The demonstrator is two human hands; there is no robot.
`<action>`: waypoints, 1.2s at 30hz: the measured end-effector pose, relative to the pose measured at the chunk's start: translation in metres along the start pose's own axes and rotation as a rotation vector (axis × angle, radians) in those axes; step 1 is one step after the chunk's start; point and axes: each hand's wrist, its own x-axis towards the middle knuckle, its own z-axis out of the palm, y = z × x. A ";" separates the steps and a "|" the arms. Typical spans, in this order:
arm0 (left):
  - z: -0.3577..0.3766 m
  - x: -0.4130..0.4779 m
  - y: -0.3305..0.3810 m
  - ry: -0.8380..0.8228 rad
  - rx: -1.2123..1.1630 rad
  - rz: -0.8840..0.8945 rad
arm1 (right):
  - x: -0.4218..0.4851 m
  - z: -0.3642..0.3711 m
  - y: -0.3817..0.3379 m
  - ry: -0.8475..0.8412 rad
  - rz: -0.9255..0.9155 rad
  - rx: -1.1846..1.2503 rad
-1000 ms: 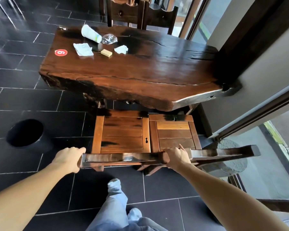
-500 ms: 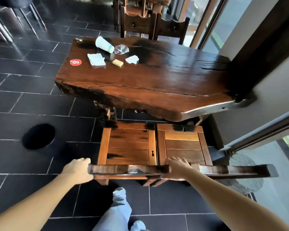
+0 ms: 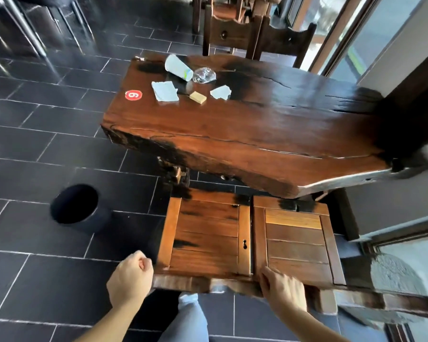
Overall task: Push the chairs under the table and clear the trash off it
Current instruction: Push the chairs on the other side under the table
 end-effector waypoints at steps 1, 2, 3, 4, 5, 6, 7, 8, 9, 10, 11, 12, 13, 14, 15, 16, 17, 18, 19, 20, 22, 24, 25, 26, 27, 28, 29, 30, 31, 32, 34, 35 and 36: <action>0.000 0.001 0.000 0.003 0.011 0.001 | 0.000 0.001 0.000 -0.006 0.003 -0.008; 0.000 0.002 0.002 0.008 0.006 0.002 | 0.002 0.000 0.000 -0.008 0.002 -0.016; -0.001 0.005 0.006 0.006 -0.004 0.004 | 0.005 -0.004 -0.002 0.002 -0.002 -0.024; -0.003 0.010 0.009 -0.003 -0.012 0.000 | 0.010 -0.006 -0.003 0.025 -0.011 -0.032; -0.003 0.017 0.012 -0.009 -0.012 -0.003 | 0.015 -0.009 -0.006 0.023 -0.023 -0.018; -0.004 0.026 0.014 -0.010 -0.012 -0.002 | 0.022 -0.010 -0.009 0.053 -0.036 -0.003; -0.006 0.034 0.018 -0.014 -0.019 0.001 | 0.029 -0.012 -0.012 0.046 -0.030 0.029; -0.008 0.042 0.023 -0.021 -0.030 0.007 | 0.038 -0.015 -0.015 0.036 -0.023 0.056; -0.009 0.049 0.027 -0.024 -0.045 0.010 | 0.046 -0.018 -0.019 0.042 -0.023 0.073; -0.009 0.055 0.031 -0.025 -0.053 -0.001 | 0.052 -0.020 -0.022 0.047 -0.026 0.079; -0.007 0.060 0.033 -0.025 -0.053 -0.016 | 0.057 -0.022 -0.023 0.046 -0.026 0.084; -0.007 0.062 0.034 -0.024 -0.047 -0.030 | 0.060 -0.022 -0.023 0.041 -0.025 0.087; -0.005 0.062 0.033 -0.024 -0.039 -0.039 | 0.061 -0.021 -0.022 0.038 -0.026 0.085; -0.004 0.063 0.031 -0.026 -0.032 -0.038 | 0.061 -0.019 -0.020 0.039 -0.029 0.082; -0.003 0.063 0.029 -0.030 -0.030 -0.028 | 0.060 -0.017 -0.019 0.051 -0.036 0.084; -0.004 0.063 0.029 -0.032 -0.032 -0.016 | 0.060 -0.015 -0.018 0.055 -0.037 0.084; -0.004 0.063 0.030 -0.030 -0.041 -0.010 | 0.061 -0.015 -0.019 0.053 -0.031 0.087; -0.004 0.063 0.030 -0.028 -0.053 -0.010 | 0.060 -0.016 -0.020 0.045 -0.024 0.091; -0.004 0.062 0.030 -0.029 -0.064 -0.013 | 0.059 -0.016 -0.020 0.029 -0.020 0.093; -0.005 0.062 0.028 -0.037 -0.067 -0.010 | 0.058 -0.019 -0.020 0.009 -0.013 0.098; -0.008 0.067 0.026 -0.096 -0.013 0.040 | 0.057 -0.027 -0.018 -0.039 0.036 0.143; -0.018 0.083 0.033 -0.237 0.175 0.136 | 0.060 -0.036 -0.016 -0.058 0.124 0.282; -0.024 0.094 0.042 -0.320 0.273 0.173 | 0.061 -0.040 -0.015 -0.044 0.163 0.365; -0.027 0.104 0.053 -0.386 0.355 0.197 | 0.062 -0.042 -0.015 -0.025 0.185 0.433; -0.027 0.107 0.064 -0.436 0.419 0.237 | 0.062 -0.045 -0.014 -0.005 0.194 0.486; -0.023 0.105 0.076 -0.470 0.451 0.290 | 0.061 -0.048 -0.013 0.011 0.195 0.535; -0.017 0.099 0.089 -0.481 0.454 0.355 | 0.060 -0.050 -0.011 0.022 0.196 0.590; -0.010 0.086 0.105 -0.477 0.426 0.426 | 0.057 -0.054 -0.005 0.042 0.200 0.647; 0.000 0.071 0.121 -0.477 0.386 0.492 | 0.054 -0.056 0.003 0.071 0.214 0.688; 0.009 0.054 0.137 -0.477 0.353 0.555 | 0.050 -0.059 0.015 0.106 0.241 0.705; 0.026 0.018 0.167 -0.460 0.337 0.668 | 0.042 -0.066 0.050 0.171 0.297 0.690; 0.036 0.001 0.180 -0.454 0.335 0.709 | 0.038 -0.068 0.076 0.190 0.325 0.664; 0.046 -0.014 0.191 -0.463 0.331 0.735 | 0.034 -0.070 0.104 0.198 0.359 0.631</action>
